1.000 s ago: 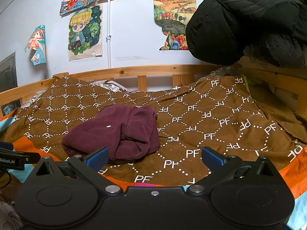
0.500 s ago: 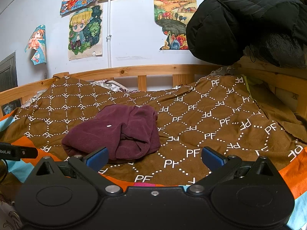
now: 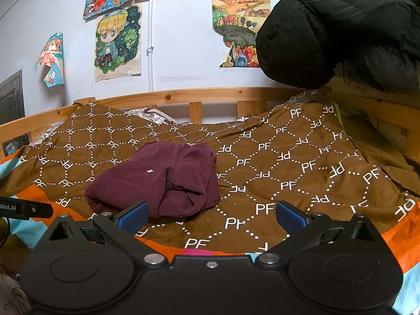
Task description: Fold small clothes
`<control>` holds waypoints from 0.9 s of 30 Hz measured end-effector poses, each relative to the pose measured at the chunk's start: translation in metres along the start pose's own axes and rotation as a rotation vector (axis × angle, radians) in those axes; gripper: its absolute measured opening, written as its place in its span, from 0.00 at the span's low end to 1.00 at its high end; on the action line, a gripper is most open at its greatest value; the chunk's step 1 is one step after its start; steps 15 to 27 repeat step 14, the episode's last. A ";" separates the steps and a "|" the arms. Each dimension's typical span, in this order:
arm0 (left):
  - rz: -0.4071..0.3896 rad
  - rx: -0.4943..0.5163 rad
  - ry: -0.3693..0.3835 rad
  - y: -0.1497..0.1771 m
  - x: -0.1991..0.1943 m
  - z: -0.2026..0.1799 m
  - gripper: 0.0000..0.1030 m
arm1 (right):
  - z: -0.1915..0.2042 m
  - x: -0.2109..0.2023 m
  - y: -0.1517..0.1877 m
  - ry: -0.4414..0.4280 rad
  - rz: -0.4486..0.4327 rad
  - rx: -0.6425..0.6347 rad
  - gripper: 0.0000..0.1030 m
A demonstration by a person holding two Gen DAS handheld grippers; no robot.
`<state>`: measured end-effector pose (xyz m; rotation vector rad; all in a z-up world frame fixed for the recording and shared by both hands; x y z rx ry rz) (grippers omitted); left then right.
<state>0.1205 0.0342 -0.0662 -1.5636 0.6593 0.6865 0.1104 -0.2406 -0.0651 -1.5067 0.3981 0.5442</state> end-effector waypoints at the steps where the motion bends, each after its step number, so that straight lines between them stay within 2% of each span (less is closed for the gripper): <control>1: 0.001 0.000 0.000 0.000 0.000 0.000 1.00 | 0.000 0.000 0.000 0.000 0.000 0.000 0.99; 27: 0.015 0.003 0.001 0.003 0.004 0.000 1.00 | 0.001 0.001 0.001 0.000 0.003 -0.001 1.00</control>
Point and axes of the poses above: each gripper's, at about its wrist camera, not at the fingertips, and x roughly the way its jaws point, z to its left, y to its underside, the point moved 9 cm from there along x, roughly the way its jaws point, and after that the axes turned 13 degrees about z, right-handed, at the moved point
